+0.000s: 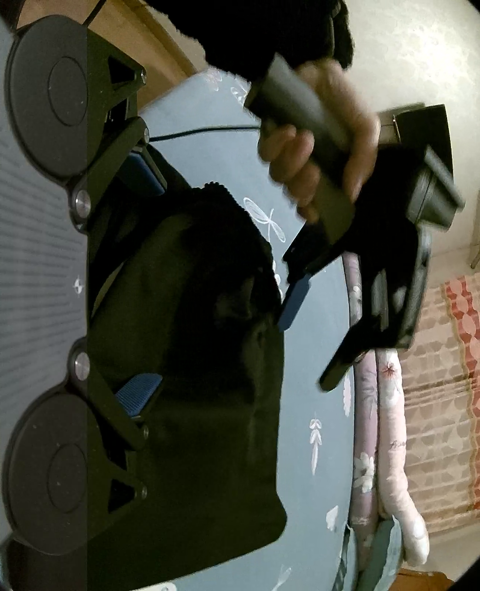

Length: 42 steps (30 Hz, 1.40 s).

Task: Fold clothes

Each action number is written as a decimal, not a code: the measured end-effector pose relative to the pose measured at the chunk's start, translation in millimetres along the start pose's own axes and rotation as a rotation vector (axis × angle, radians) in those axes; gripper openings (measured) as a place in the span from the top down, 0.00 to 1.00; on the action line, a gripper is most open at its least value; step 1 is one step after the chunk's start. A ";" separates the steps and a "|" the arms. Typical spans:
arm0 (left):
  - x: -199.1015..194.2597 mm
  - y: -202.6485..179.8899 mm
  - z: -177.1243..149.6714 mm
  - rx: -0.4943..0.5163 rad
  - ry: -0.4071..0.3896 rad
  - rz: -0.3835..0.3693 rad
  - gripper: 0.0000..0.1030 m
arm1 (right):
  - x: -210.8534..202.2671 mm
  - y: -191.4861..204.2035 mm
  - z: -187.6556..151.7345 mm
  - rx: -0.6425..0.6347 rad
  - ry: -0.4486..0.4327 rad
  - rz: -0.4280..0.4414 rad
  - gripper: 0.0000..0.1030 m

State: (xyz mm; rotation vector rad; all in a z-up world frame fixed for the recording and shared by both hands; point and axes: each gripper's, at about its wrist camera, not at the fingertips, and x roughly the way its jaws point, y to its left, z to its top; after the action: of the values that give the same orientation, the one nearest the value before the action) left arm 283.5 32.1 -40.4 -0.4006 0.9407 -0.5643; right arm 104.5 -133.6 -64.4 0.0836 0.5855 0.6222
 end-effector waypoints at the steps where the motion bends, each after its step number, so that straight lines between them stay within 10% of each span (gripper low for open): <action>1: -8.6 -2.9 -3.0 0.008 -0.008 -0.007 0.21 | -2.5 0.1 2.3 0.007 -0.001 -0.001 0.00; 13: -44.4 27.6 -84.9 -0.113 -0.011 -0.007 0.21 | -34.5 2.6 0.8 -0.036 -0.031 -0.100 0.00; 22: -53.5 -14.9 -85.5 -0.002 -0.047 -0.041 0.20 | -47.8 -16.9 3.4 -0.007 -0.039 -0.207 0.00; 42: -28.6 -0.3 -120.9 -0.159 0.017 -0.049 0.19 | -73.4 -52.0 -6.7 0.129 -0.063 -0.323 0.00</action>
State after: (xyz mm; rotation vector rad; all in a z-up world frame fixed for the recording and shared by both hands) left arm 168.5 39.8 -86.5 -0.5636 0.9973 -0.5396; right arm 79.9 -218.6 -46.7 0.1264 0.5635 0.2667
